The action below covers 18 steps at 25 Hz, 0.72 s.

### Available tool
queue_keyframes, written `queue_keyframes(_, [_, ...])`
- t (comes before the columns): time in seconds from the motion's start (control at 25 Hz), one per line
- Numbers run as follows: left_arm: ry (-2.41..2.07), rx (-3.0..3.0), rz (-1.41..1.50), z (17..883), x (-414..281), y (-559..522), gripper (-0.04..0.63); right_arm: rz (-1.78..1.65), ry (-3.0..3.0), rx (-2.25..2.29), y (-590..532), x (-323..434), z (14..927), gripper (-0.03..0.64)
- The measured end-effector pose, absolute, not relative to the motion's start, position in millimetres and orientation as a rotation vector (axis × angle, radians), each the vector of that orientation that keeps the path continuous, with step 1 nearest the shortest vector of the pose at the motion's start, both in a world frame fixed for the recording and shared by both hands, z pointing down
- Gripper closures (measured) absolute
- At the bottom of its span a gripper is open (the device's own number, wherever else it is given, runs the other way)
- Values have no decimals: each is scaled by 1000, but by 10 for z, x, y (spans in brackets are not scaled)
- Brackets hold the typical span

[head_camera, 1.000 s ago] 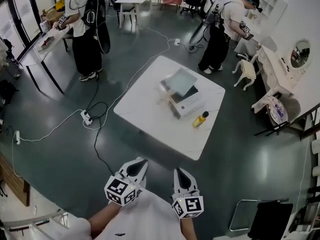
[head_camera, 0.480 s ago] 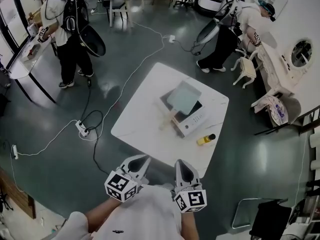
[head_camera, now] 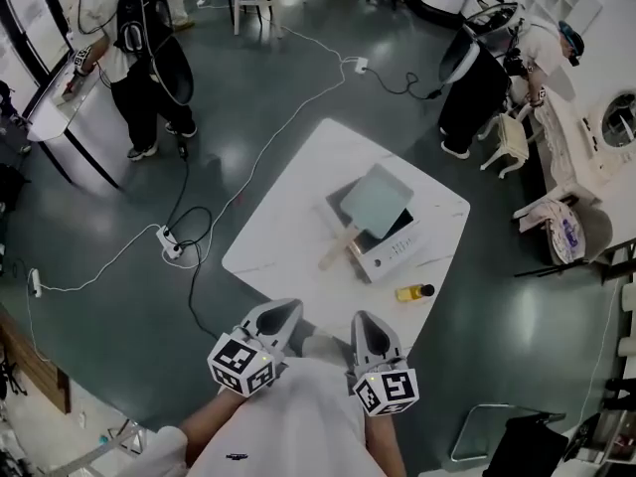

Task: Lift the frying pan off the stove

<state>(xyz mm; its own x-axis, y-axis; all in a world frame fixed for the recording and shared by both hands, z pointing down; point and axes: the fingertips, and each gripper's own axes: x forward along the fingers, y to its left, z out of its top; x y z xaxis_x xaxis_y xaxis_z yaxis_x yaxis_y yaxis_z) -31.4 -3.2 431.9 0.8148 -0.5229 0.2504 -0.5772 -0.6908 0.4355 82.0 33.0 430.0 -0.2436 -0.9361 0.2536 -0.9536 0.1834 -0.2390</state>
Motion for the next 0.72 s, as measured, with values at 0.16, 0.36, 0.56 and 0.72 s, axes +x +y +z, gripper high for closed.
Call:
queue_keyframes(0.16, [-834, 2474, 143, 4367, -240, -132, 592, 561, -2424, 1860, 175, 860, 4322, 618])
queue_keyframes(0.36, [-832, 2478, 151, 4347, -94, -160, 593, 559, -2456, 1829, 56, 872, 4318, 618])
queue_keyframes(0.56, [-833, 2487, 177, 4381, -1, -166, 592, 634, -2421, 1868, 46, 930, 4447, 617])
queue_keyframes(0.72, [-826, 2468, 195, 4451, 35, -207, 592, 712, -2432, 1889, 24, 976, 4467, 617])
